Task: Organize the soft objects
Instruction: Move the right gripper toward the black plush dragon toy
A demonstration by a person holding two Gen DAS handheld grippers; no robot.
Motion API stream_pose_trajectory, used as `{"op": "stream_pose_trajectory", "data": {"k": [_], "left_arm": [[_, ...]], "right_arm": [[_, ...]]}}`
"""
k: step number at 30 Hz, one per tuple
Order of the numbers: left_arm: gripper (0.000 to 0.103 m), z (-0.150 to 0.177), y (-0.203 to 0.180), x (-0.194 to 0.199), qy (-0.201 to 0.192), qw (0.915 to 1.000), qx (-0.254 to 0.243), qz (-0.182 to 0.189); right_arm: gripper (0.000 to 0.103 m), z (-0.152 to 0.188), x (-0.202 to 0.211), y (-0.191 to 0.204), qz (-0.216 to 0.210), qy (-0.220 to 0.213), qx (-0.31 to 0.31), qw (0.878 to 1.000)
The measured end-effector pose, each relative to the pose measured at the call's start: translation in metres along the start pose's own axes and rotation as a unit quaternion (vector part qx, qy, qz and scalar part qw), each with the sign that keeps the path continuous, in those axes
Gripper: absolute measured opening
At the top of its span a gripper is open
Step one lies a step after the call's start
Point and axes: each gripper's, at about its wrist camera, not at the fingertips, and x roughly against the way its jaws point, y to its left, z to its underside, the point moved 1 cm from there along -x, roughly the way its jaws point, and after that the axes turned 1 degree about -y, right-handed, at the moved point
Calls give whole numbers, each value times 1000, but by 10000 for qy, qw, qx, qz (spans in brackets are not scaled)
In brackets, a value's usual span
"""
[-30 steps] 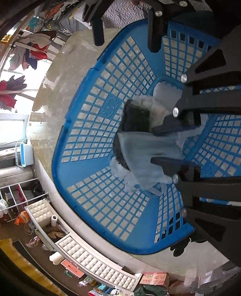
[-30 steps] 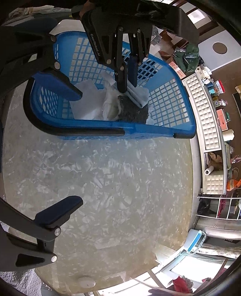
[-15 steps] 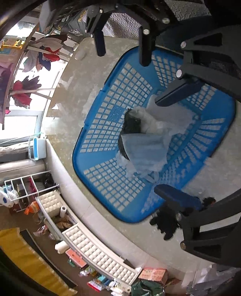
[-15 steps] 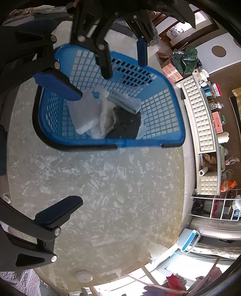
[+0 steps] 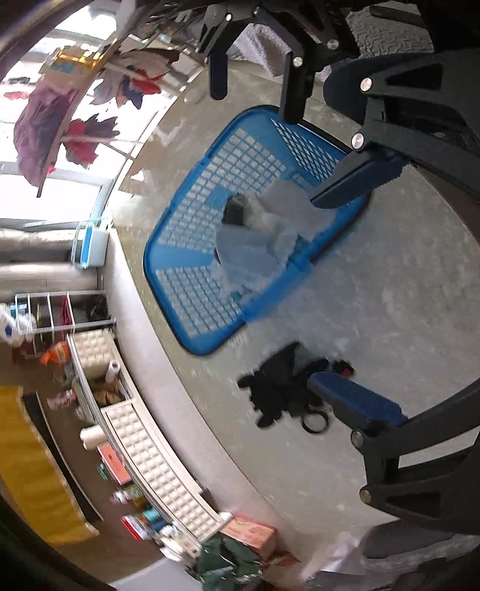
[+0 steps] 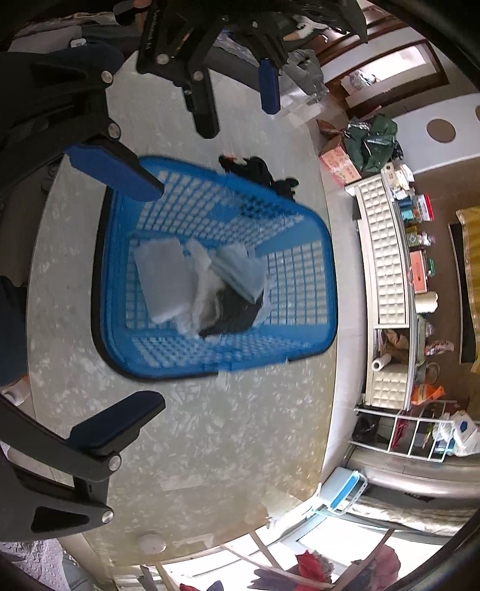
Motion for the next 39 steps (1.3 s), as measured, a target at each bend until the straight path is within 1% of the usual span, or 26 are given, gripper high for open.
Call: {"op": "stream_pose_trajectory", "data": {"k": [2, 11, 13, 14, 18, 21, 24, 29, 39], "left_arm": [[89, 7, 9, 7, -35, 9999, 121, -78], [90, 44, 40, 41, -219, 9987, 417, -173], [96, 52, 48, 47, -243, 9983, 499, -194], [102, 56, 52, 49, -239, 9981, 533, -205], [103, 72, 71, 57, -258, 9969, 682, -295], [103, 80, 84, 58, -235, 9961, 801, -274], [103, 89, 98, 58, -207, 9948, 931, -359], [103, 106, 125, 53, -175, 9922, 1194, -326], [103, 129, 180, 37, -67, 9852, 1660, -417]], "right_arm": [[103, 0, 0, 10, -35, -7, 81, 10000], [103, -11, 1, 60, -122, -120, 379, 9991], [103, -13, -2, 71, -147, -133, 425, 9989], [103, -13, -4, 76, -165, -125, 447, 9988], [103, -19, -13, 95, -251, -113, 537, 9982], [103, -26, -23, 110, -277, -71, 666, 9974], [103, -32, -31, 124, -313, -30, 789, 9964], [103, -41, -49, 149, -420, 74, 923, 9948], [103, -56, -96, 191, -566, 405, 889, 9936]]}}
